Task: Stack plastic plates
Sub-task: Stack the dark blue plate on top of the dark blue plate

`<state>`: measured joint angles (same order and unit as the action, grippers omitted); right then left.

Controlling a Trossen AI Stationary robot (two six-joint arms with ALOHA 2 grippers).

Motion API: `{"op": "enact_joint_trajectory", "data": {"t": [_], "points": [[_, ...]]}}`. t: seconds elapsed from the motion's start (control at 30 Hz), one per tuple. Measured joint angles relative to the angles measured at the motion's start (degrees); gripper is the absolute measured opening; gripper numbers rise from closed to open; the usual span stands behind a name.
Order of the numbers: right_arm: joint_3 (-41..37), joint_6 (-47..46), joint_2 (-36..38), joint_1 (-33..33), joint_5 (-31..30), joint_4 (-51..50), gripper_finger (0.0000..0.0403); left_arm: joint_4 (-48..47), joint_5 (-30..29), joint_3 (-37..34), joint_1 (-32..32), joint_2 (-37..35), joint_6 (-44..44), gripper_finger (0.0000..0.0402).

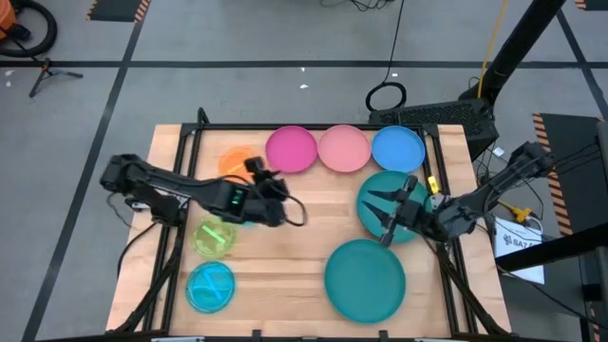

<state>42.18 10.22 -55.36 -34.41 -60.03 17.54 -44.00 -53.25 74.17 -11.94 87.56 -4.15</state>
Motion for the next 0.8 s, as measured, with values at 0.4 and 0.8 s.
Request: {"op": "enact_joint_trajectory", "data": {"t": [0.4, 0.8], "points": [[16.6, -14.5, -14.8, 5.3, 2.1, -20.0, 0.0123, 18.8, 0.9, -21.5, -6.8, -29.6, 5.7, 0.0125], [32.4, -33.6, -30.0, 14.6, 28.8, -49.8, 0.0123, 40.2, 16.3, -37.0, -12.8, -42.1, 17.7, 0.0125]]}}
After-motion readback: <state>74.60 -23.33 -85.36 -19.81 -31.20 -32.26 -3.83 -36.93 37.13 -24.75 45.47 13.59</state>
